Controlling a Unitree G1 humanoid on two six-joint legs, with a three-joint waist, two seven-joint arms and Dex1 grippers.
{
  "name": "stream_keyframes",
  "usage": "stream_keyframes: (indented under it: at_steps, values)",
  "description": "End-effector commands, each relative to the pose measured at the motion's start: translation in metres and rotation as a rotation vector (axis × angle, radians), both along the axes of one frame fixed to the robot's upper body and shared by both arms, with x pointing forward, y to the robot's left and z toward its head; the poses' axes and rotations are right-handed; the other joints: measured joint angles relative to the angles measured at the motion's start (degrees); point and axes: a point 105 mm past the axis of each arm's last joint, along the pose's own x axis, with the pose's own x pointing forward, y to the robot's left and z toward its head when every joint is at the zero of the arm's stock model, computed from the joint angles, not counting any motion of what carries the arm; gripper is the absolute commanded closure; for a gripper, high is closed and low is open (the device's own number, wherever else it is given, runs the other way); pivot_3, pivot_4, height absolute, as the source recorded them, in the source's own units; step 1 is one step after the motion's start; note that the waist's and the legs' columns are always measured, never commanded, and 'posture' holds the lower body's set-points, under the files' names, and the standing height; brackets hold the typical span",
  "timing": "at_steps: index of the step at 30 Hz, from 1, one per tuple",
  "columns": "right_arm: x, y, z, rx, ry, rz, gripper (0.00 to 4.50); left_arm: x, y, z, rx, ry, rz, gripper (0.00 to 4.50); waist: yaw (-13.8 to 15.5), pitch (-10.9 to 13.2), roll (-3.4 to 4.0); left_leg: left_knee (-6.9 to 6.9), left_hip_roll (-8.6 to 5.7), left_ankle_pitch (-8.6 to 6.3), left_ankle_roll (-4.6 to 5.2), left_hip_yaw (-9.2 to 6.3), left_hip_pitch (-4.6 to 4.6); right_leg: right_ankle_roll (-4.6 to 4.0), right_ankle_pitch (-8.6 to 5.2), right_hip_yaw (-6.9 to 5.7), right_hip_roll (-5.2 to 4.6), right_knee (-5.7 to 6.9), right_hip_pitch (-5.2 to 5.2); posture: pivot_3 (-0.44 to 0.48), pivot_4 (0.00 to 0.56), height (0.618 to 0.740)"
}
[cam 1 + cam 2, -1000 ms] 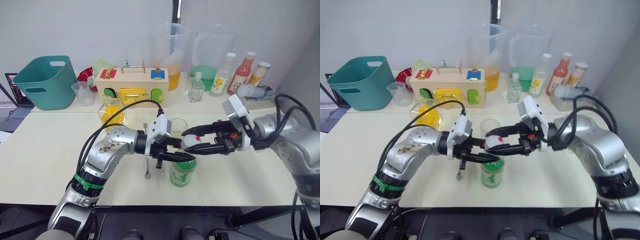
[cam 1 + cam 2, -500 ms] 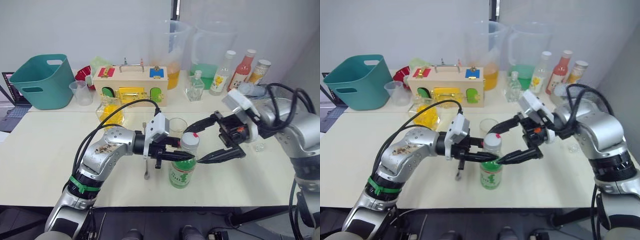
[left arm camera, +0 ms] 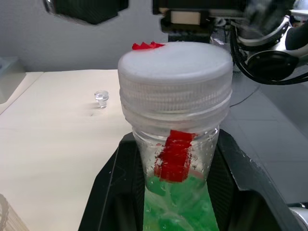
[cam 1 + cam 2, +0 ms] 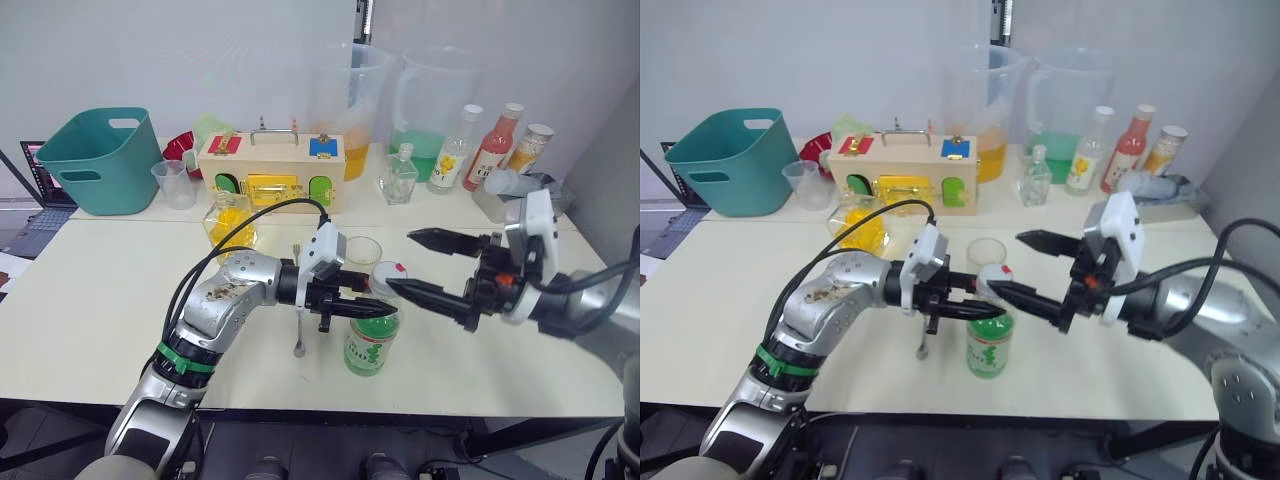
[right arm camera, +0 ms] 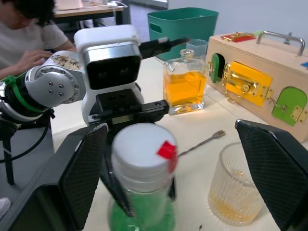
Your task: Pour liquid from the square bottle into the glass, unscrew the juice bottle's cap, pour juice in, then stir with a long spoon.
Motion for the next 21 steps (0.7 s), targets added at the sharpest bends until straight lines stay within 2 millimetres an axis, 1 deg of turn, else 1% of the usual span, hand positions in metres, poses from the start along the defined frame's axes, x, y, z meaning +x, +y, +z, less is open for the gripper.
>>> stream_keyframes:
  at_steps: [1, 5, 8, 14, 19, 21]
  values:
    - [-0.009, 0.006, 0.006, 0.008, -0.038, -0.045, 0.00, -0.001, -0.005, -0.009, 0.033, 0.010, -0.027, 3.30, 0.0, 0.0, 0.00, 0.01, 0.00, 0.00, 0.00, 0.00, 0.04, 0.00, 0.00, 0.00, 0.00, -0.03, 0.06, 0.000, 0.150, 0.740]
    - [-0.009, 0.008, 0.001, -0.002, -0.029, -0.098, 0.00, -0.001, -0.006, -0.008, 0.034, 0.006, -0.038, 3.30, 0.1, 0.0, 0.00, -0.03, 0.02, 0.00, 0.00, -0.06, 0.25, 0.02, -0.02, -0.06, 0.01, -0.21, 0.39, 0.000, 0.150, 0.740]
    - [-0.008, 0.009, -0.002, -0.005, -0.022, -0.121, 0.78, 0.000, -0.007, -0.008, 0.033, 0.004, -0.042, 3.30, 0.1, 0.0, 0.00, -0.03, 0.01, 0.00, 0.00, -0.05, 0.26, 0.03, -0.02, -0.06, 0.00, -0.24, 0.43, 0.000, 0.150, 0.740]
    - [-0.006, 0.015, -0.011, -0.035, 0.011, -0.118, 2.79, 0.002, -0.007, -0.008, 0.034, 0.002, -0.035, 3.30, 0.1, 0.0, 0.00, -0.03, 0.01, 0.00, 0.00, -0.06, 0.30, 0.03, -0.03, -0.06, 0.01, -0.26, 0.49, 0.000, 0.150, 0.740]
    - [-0.004, 0.015, -0.015, -0.061, 0.043, -0.091, 2.83, 0.003, -0.006, -0.007, 0.035, -0.003, -0.018, 3.31, 0.0, 0.0, 0.00, -0.04, 0.02, 0.00, 0.01, -0.06, 0.34, 0.04, -0.03, -0.06, 0.01, -0.28, 0.53, 0.000, 0.150, 0.740]
    - [-0.003, 0.016, -0.014, -0.067, 0.043, -0.050, 2.83, 0.004, -0.005, -0.007, 0.034, -0.006, -0.009, 3.31, 0.0, 0.0, -0.01, -0.04, 0.02, 0.00, 0.01, -0.06, 0.36, 0.04, -0.03, -0.06, 0.01, -0.28, 0.55, 0.000, 0.150, 0.740]
